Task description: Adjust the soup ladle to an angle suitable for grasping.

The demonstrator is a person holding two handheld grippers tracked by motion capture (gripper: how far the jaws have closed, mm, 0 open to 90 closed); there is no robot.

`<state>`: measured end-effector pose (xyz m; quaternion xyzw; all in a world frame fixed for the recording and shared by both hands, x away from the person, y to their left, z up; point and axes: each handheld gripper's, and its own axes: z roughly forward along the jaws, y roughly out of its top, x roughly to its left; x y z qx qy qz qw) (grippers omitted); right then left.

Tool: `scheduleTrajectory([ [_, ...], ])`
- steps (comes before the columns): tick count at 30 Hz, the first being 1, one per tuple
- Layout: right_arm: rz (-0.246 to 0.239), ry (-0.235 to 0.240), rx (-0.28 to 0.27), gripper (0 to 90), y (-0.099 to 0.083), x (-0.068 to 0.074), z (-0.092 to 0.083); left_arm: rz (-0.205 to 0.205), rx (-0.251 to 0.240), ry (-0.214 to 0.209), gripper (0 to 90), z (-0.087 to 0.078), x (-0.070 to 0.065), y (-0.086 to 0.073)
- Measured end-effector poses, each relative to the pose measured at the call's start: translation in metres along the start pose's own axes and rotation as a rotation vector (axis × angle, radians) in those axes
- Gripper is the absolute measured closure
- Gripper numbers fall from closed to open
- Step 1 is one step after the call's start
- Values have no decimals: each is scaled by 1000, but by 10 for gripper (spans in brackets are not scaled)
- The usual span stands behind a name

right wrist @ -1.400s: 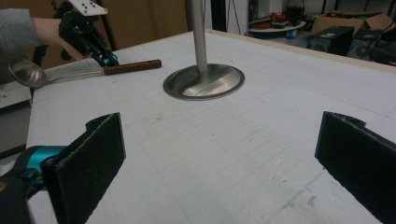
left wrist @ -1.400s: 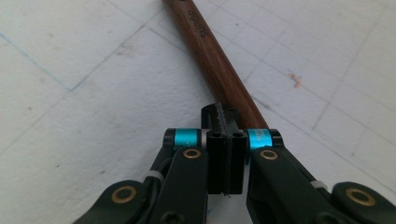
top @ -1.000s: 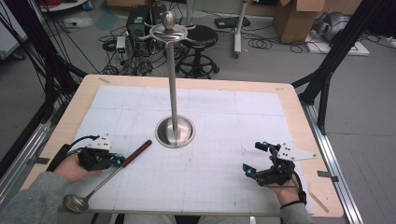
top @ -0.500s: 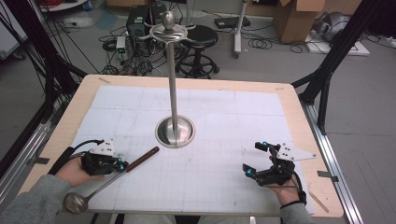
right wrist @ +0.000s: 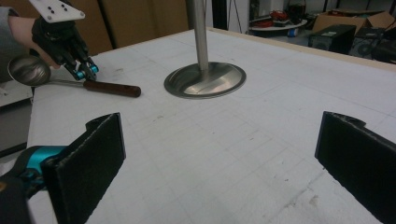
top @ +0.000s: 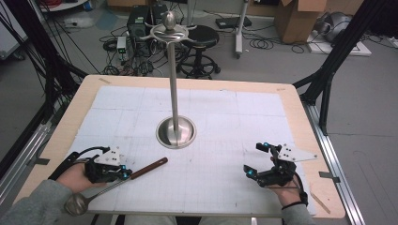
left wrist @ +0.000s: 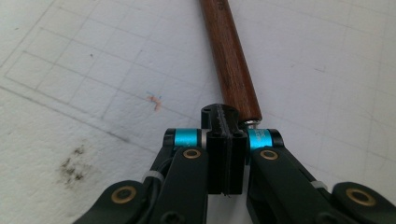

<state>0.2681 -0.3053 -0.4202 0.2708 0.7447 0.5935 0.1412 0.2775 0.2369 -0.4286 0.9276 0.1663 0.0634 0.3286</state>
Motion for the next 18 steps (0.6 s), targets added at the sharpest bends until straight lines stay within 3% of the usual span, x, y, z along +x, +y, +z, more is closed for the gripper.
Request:
scheduleTrajectory([
  [8,-2,0,-1,7,0,0,0,20,-7,-48,897,1,-4,0],
  [13,-3,-1,0,8,0,0,0,37,0,-52,896,1,-7,1],
  [16,-1,0,-1,8,0,0,0,21,-7,-61,896,1,-6,0],
  [18,-2,0,-1,7,0,0,0,6,-17,-41,875,-1,-4,1],
])
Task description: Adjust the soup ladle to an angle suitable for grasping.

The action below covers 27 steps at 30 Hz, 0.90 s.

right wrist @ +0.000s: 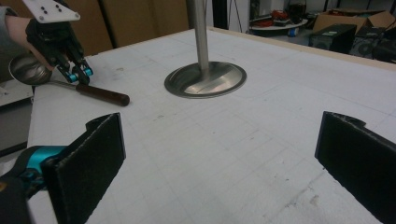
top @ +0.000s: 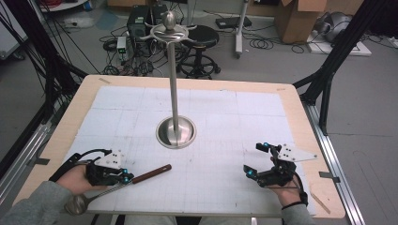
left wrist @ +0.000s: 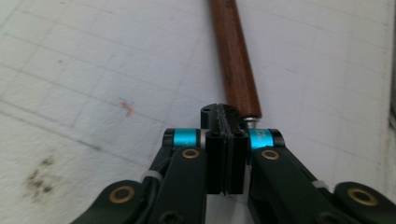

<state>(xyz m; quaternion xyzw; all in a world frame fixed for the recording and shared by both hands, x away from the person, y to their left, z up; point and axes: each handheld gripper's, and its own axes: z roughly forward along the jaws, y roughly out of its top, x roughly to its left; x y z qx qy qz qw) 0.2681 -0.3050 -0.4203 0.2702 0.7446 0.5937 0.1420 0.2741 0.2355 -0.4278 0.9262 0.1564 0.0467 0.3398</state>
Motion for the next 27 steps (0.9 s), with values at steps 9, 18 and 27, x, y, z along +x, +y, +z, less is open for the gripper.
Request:
scheduleTrajectory([
  [9,0,0,1,7,0,0,0,-82,-62,73,648,-38,-6,7],
  [18,-1,-2,3,7,-1,-1,0,-5,16,117,184,-49,-24,6],
  [27,1,0,10,8,-1,-1,1,-32,186,85,224,-51,-30,-9],
])
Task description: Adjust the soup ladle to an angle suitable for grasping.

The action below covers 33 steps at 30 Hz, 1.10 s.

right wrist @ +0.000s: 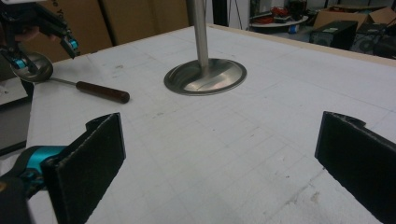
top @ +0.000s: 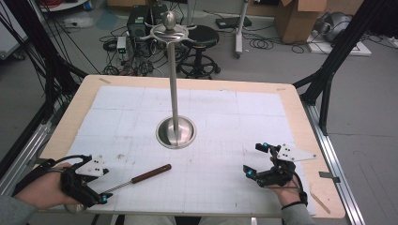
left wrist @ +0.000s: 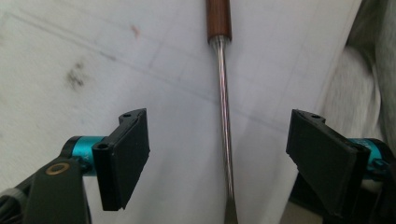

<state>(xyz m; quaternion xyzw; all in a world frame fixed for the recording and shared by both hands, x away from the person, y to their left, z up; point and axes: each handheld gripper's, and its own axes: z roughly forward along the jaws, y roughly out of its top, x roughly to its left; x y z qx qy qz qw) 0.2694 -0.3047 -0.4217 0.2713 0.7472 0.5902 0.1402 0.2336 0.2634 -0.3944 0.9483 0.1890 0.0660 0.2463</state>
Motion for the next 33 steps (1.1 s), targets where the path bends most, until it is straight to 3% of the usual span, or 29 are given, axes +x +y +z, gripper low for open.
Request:
scheduleTrajectory([
  [8,8,0,8,8,-1,0,0,1,127,21,368,7,4,-7],
  [19,8,3,6,7,-1,0,0,0,253,-29,580,15,2,-1],
  [28,12,4,5,8,-1,0,0,12,309,-34,719,19,0,8],
  [33,9,6,2,8,0,0,0,48,320,-40,776,19,-3,10],
])
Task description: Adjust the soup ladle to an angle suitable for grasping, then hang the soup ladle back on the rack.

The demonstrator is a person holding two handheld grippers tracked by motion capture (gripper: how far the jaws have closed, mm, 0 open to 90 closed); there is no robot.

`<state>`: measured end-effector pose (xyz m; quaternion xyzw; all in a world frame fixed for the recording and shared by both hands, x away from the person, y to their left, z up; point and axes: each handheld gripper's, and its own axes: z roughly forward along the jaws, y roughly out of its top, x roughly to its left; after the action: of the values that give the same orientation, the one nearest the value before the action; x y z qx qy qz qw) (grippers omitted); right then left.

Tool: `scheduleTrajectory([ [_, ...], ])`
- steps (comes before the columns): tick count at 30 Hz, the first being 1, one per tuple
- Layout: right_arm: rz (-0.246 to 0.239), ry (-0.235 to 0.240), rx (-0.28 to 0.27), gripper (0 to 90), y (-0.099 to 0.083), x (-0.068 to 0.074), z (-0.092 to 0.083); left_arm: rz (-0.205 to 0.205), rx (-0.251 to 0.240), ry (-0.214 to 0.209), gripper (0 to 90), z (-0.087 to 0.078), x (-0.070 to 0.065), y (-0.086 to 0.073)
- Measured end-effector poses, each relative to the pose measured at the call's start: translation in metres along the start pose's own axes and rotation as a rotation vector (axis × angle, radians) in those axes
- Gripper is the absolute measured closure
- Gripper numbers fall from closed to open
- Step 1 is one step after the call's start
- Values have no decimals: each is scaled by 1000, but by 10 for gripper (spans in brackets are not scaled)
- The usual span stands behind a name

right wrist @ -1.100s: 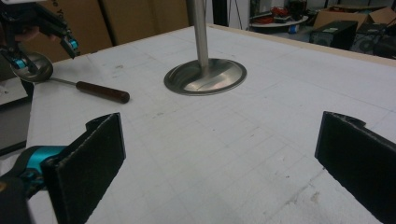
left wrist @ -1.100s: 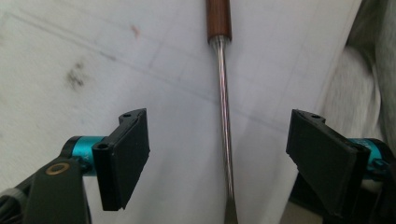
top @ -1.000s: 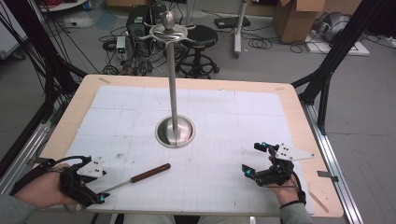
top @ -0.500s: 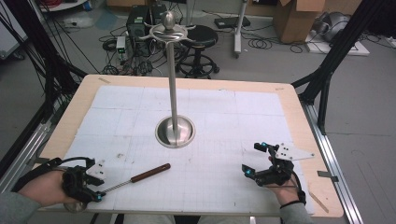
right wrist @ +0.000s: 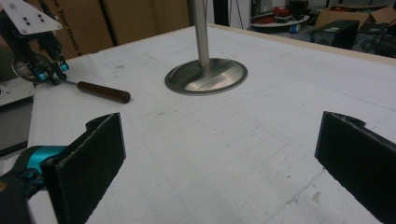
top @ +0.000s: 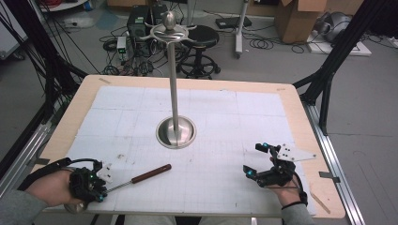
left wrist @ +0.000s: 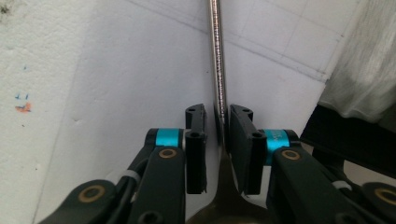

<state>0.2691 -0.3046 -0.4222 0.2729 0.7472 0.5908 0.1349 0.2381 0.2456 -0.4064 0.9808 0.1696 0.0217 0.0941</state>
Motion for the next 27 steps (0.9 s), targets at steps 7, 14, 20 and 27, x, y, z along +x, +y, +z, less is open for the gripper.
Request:
scheduleTrajectory([
  [7,-6,-1,-3,8,0,0,0,-35,-86,-7,846,-1,1,-12],
  [14,-5,-4,-3,8,0,-1,0,-80,-162,-16,847,-6,1,-21],
  [20,-4,-2,-6,8,1,0,-1,-129,-294,26,847,-18,3,-26],
  [27,-1,0,-6,8,1,0,-1,-201,-439,-11,847,-24,9,-25],
])
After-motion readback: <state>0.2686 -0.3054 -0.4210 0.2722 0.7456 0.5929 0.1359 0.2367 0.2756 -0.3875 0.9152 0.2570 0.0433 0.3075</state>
